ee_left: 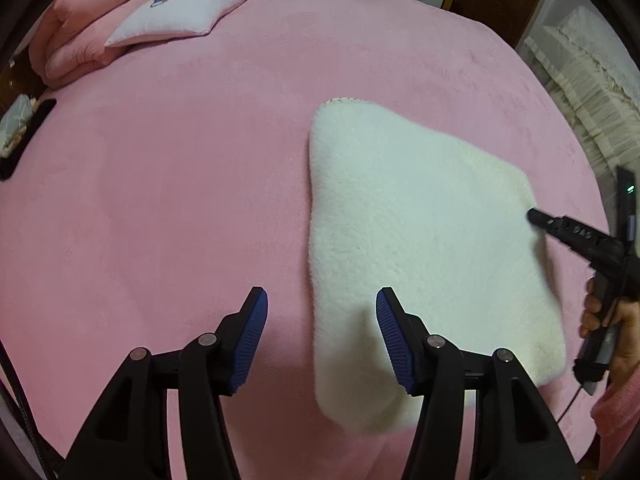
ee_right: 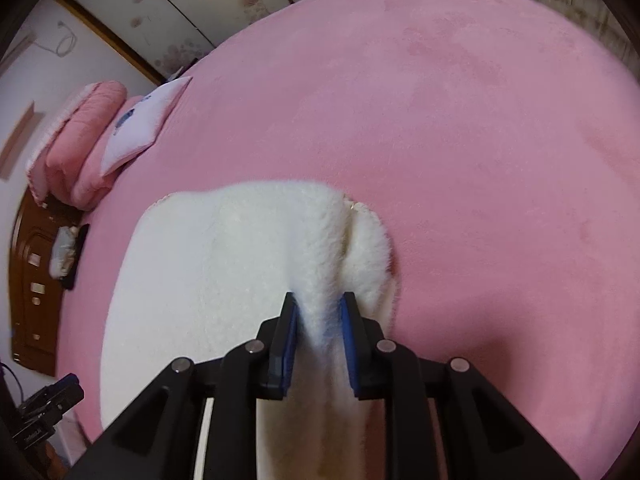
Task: Fold large clothes
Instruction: 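Fold the held side over the bundle with the right tool, then press the folded bundle flat with the right tool, then withdraw both tools, then grasp the edge of the folded white bundle with the right tool and lift it, then carry the bundle toward the pink pillows and open the right tool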
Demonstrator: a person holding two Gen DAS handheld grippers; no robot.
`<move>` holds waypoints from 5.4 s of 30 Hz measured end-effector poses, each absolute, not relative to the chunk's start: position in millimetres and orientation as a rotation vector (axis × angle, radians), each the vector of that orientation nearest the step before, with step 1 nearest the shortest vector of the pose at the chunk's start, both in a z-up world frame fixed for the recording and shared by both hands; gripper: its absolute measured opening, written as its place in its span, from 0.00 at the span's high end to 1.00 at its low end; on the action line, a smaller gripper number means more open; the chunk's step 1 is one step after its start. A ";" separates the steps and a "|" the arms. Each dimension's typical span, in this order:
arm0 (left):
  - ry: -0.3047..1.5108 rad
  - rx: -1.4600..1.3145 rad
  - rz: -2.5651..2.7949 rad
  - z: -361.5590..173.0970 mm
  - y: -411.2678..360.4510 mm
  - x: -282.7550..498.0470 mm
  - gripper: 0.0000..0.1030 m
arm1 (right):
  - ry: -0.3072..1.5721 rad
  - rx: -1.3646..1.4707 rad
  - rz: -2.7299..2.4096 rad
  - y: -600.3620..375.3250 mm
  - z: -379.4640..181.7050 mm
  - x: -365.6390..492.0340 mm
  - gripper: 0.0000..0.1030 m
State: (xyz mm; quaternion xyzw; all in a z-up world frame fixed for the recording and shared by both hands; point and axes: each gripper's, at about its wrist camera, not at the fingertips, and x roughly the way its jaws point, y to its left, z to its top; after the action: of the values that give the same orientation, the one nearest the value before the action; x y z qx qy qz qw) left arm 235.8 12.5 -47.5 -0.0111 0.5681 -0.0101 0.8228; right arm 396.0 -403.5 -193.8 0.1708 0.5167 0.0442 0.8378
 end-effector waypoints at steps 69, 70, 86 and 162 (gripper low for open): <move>1.382 0.013 0.005 -9.0 -2.8 115.9 0.08 | 1.347 0.331 -0.050 -297.2 -102.9 170.6 0.21; 1.381 0.013 -0.001 -3.3 -2.1 115.5 0.08 | 1.339 0.318 -0.049 -295.8 -96.7 169.2 0.20; 1.420 -0.027 0.042 -8.8 7.0 119.1 0.08 | 1.360 0.350 0.004 -302.3 -100.4 180.0 0.20; 1.136 -0.235 0.251 38.3 448.8 220.0 0.49 | 0.887 0.528 0.694 96.0 -105.8 339.9 0.64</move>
State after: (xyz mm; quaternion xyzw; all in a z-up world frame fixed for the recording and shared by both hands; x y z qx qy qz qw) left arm 220.0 448.8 38.3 -0.1106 0.5354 0.1183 0.8290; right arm 339.9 96.0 -105.8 0.2473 0.4155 0.3250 0.8128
